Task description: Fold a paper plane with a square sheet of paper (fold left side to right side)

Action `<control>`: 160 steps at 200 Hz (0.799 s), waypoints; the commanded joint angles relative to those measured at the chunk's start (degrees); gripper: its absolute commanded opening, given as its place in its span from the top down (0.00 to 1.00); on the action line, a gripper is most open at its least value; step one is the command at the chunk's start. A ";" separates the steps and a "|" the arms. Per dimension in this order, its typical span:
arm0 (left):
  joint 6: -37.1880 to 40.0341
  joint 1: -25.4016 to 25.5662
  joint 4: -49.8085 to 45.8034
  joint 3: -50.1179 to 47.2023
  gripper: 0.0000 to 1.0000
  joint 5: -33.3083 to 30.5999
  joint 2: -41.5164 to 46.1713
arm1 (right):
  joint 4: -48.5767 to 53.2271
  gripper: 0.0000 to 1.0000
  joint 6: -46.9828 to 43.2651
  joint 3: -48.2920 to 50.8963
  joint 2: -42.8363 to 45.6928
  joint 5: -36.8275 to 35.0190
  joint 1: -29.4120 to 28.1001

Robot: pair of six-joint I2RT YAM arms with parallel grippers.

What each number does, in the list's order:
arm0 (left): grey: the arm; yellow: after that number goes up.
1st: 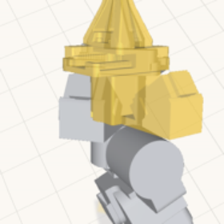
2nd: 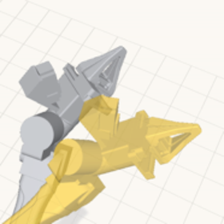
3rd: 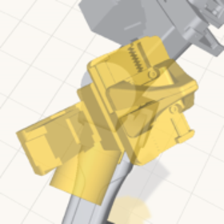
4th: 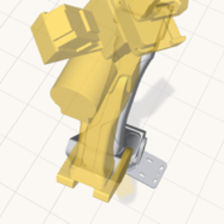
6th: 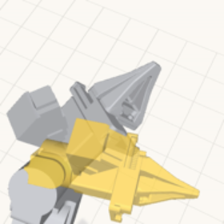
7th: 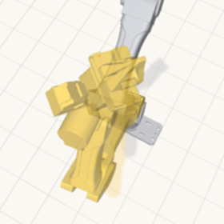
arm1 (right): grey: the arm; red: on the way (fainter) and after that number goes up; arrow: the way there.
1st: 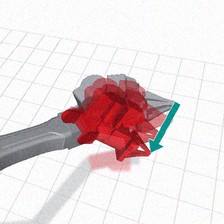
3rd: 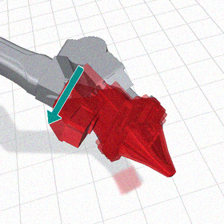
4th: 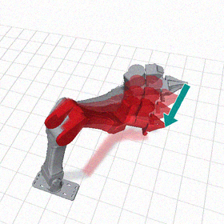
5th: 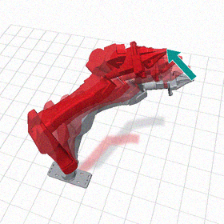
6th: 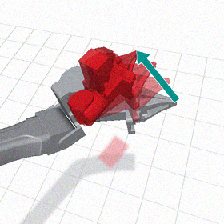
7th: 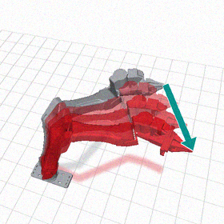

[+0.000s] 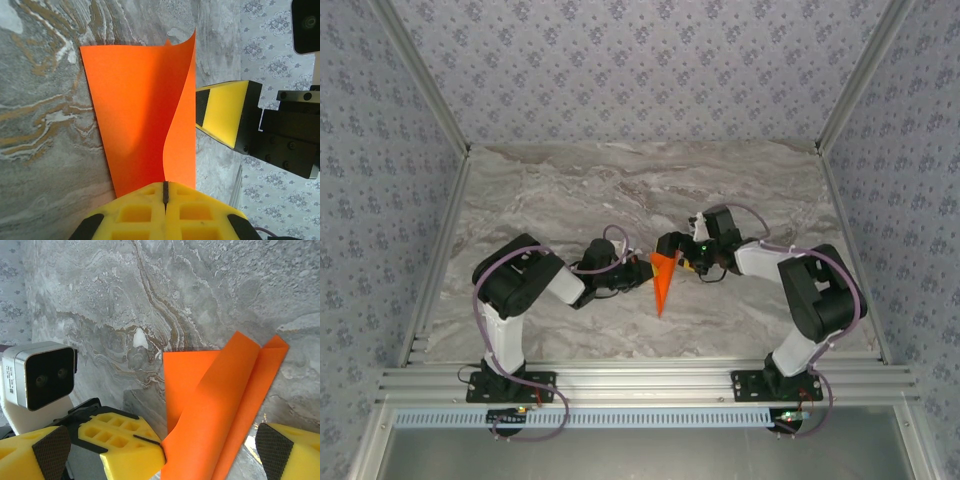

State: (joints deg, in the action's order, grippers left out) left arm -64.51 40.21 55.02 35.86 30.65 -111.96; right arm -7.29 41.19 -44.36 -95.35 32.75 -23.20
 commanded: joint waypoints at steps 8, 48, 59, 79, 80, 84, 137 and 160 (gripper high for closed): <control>1.41 -0.32 -0.40 1.32 1.00 0.38 1.57 | 1.84 0.00 0.29 -2.42 -1.87 -0.51 -0.66; 1.41 -0.38 -0.38 1.32 1.00 0.33 1.68 | 2.93 0.00 -0.32 -3.70 -3.15 -1.17 -1.14; 1.41 -0.37 -0.36 1.32 1.00 0.37 1.75 | 3.15 0.00 -0.41 -3.82 -3.56 -1.24 -1.16; 1.58 -0.33 -0.52 1.40 1.00 0.37 1.84 | 4.04 0.00 -0.81 -4.22 -4.05 -1.75 -1.44; 1.58 -0.36 -0.53 1.41 1.00 0.37 1.84 | 4.13 0.00 -0.87 -4.32 -4.14 -1.78 -1.42; 1.62 -0.33 -0.53 1.39 1.00 0.38 1.89 | 4.51 0.00 -1.12 -4.48 -4.27 -1.86 -1.55; 2.88 -0.45 -2.45 1.99 1.00 0.47 2.81 | 12.38 0.00 -4.64 -7.43 -6.64 -5.21 -2.67; 3.03 -0.43 -2.62 2.09 1.00 0.63 2.98 | 15.93 0.00 -6.80 -9.01 -8.14 -6.82 -3.34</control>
State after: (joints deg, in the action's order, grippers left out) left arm -63.24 40.12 53.15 36.71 30.65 -110.89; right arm 1.65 38.26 -52.05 -100.09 29.74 -25.63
